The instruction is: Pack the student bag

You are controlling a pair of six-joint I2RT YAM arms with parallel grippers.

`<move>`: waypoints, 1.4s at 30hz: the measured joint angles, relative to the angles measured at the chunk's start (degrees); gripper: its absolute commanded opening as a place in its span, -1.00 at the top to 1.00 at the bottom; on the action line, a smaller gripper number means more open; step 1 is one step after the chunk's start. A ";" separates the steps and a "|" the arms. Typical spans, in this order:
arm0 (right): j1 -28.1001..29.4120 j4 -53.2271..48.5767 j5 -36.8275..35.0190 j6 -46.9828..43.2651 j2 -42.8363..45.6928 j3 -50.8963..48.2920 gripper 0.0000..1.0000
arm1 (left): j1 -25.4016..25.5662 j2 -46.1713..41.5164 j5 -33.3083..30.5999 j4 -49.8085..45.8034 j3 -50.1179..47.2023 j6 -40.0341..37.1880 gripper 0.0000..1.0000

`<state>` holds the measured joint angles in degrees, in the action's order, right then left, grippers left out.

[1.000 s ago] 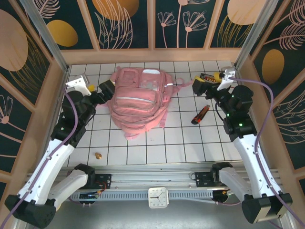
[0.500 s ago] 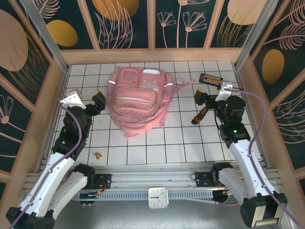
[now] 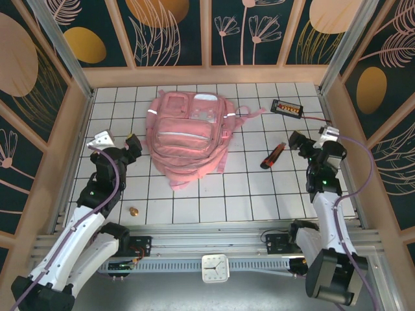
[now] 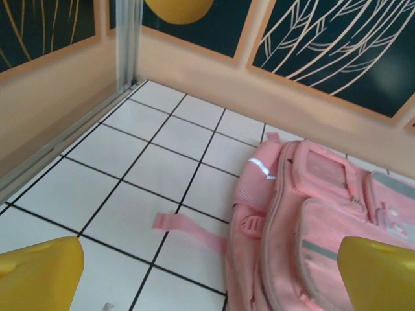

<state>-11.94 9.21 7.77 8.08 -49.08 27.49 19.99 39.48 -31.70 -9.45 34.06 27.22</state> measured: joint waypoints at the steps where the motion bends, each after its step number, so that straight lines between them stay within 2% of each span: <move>1: -0.90 1.09 0.37 0.20 -0.87 -0.96 -0.99 | 0.00 -0.61 -0.55 -0.13 -0.92 -0.02 -0.97; 5: -1.75 7.54 2.34 0.39 -5.97 -4.42 -0.99 | -0.15 -1.97 -2.27 -0.09 -4.24 0.02 -0.98; 11: -1.66 21.20 4.90 0.98 -21.03 -5.60 -0.99 | -1.33 -0.79 -3.67 1.14 -7.43 0.02 -0.98; 18: -0.15 32.39 6.75 -0.33 -33.97 -5.01 -0.99 | -4.42 2.62 -5.05 9.44 -10.64 -1.92 -0.98; 22: 0.46 36.61 7.39 -0.35 -36.54 -4.39 -0.99 | -7.58 8.83 -4.90 17.44 -12.17 -4.31 -0.98; 33: 2.62 41.75 7.78 -1.81 -39.78 -3.67 -0.98 | -13.27 34.03 -1.49 39.58 -13.53 -12.22 -0.98; 42: 3.85 41.77 7.85 -3.37 -40.89 -2.01 -0.99 | -16.00 42.82 4.55 48.50 -10.60 -17.18 -0.98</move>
<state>-8.10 50.98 15.62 4.71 -89.97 25.47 3.99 82.30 -27.16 39.05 23.46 10.04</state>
